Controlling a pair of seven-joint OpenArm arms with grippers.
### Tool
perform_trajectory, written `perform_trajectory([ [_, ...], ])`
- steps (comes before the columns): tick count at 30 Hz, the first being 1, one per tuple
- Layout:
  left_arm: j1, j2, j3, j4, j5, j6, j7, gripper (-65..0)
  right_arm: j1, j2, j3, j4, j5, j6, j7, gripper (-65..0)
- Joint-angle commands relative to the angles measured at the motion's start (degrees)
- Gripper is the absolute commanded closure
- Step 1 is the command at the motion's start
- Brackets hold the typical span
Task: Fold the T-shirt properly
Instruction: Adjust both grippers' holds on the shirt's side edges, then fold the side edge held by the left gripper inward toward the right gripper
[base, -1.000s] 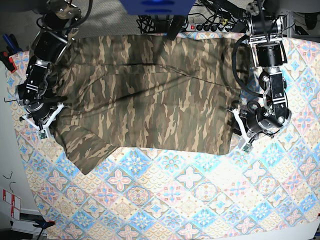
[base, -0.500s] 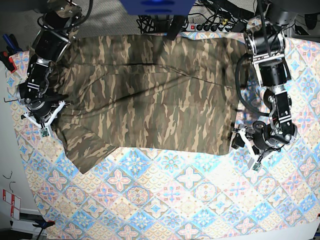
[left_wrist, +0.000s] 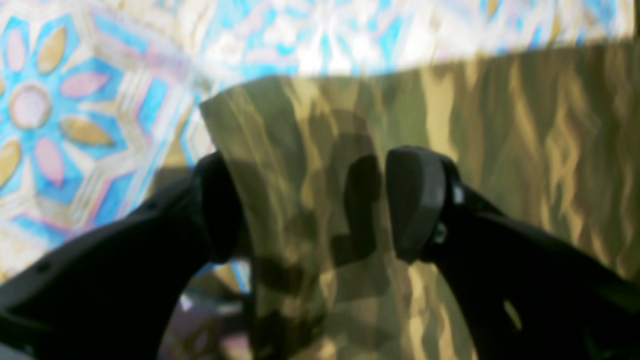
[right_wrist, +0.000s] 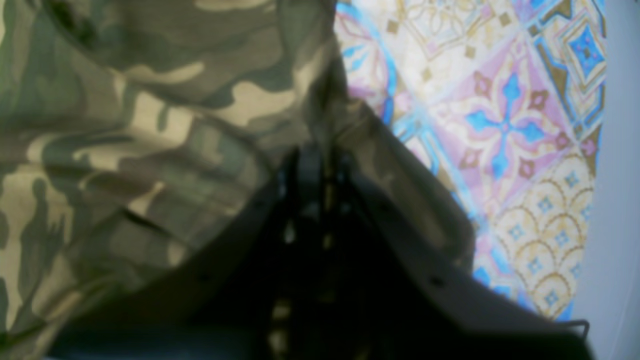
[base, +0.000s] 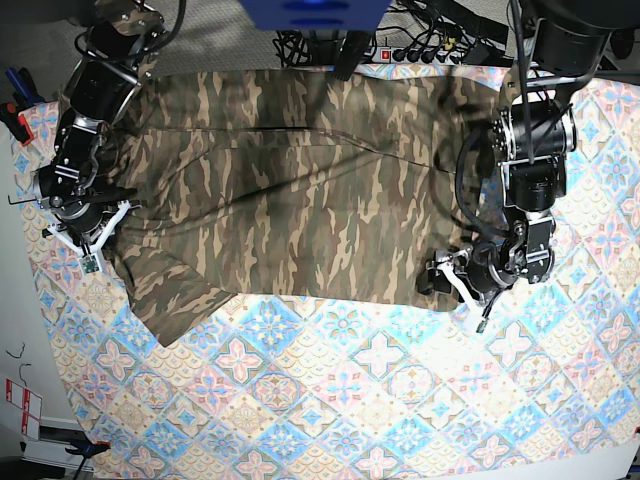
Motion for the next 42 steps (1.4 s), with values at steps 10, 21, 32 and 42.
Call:
perform_trajectory([
  [10,-3.7,2.0,0.1,-4.0,-0.4,-0.2,-3.5,-27.7,1.0,1.0,0.0,1.2,0.5,-0.3,1.0,-1.1],
  [21,-2.3,0.3,0.0,-3.9,-0.6,-0.2,-3.4,-5.3,1.0,1.0,0.3,1.3,0.5,-0.3,1.0,-1.1],
  [32,1.2,-2.5,-7.2,5.5,-0.7,-0.2,6.1,-5.0,0.9,-1.4,2.0,8.0,0.8,-0.3,1.3,-1.1],
  [42,19.8,-0.1,-7.2,49.7,-0.7,-0.2,21.5,-5.1,-2.9,-3.2,3.3,12.0,0.8,-0.3,1.3,-1.1],
])
